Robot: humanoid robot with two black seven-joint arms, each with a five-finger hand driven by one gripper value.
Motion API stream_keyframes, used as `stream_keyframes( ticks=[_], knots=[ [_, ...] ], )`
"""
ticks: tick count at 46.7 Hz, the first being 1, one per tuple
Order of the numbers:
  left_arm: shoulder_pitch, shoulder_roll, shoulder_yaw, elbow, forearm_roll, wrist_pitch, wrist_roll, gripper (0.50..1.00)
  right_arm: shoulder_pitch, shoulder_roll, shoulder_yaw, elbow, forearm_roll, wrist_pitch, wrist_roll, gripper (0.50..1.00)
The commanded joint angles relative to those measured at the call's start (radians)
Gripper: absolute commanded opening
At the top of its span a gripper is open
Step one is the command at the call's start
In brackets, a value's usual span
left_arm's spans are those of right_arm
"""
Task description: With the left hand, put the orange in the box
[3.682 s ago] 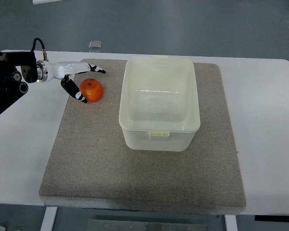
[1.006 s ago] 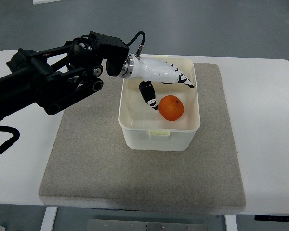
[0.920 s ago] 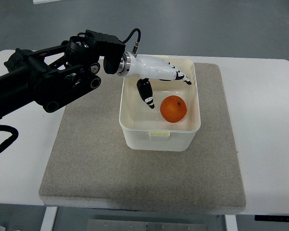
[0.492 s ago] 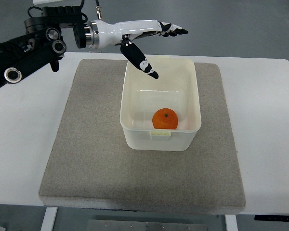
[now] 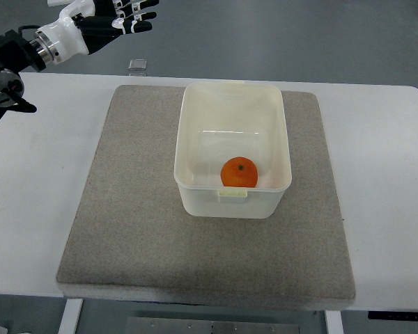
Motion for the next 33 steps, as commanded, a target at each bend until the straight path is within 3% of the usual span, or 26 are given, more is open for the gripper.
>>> stream_keyframes(
  ticks=[1, 7, 20, 25, 33],
  knots=[
    [0.031, -0.001, -0.002, 0.050, -0.060, -0.004, 0.004, 0.994, 0.000, 0.000, 0.000, 0.000, 0.000, 0.000, 0.000, 0.932],
    [0.057, -0.001, -0.004, 0.127, -0.152, -0.004, 0.073, 0.994, 0.000, 0.000, 0.000, 0.000, 0.000, 0.002, 0.000, 0.932],
    [0.103, -0.002, -0.002, 0.153, -0.523, -0.004, 0.369, 0.994, 0.000, 0.000, 0.000, 0.000, 0.000, 0.000, 0.000, 0.932],
    [0.111, -0.002, -0.004, 0.150, -0.582, -0.004, 0.423, 0.994, 0.000, 0.000, 0.000, 0.000, 0.000, 0.000, 0.000, 0.932],
    [0.123, -0.051, -0.010, 0.147, -0.610, -0.004, 0.455, 0.994, 0.000, 0.000, 0.000, 0.000, 0.000, 0.000, 0.000, 0.932]
  ],
)
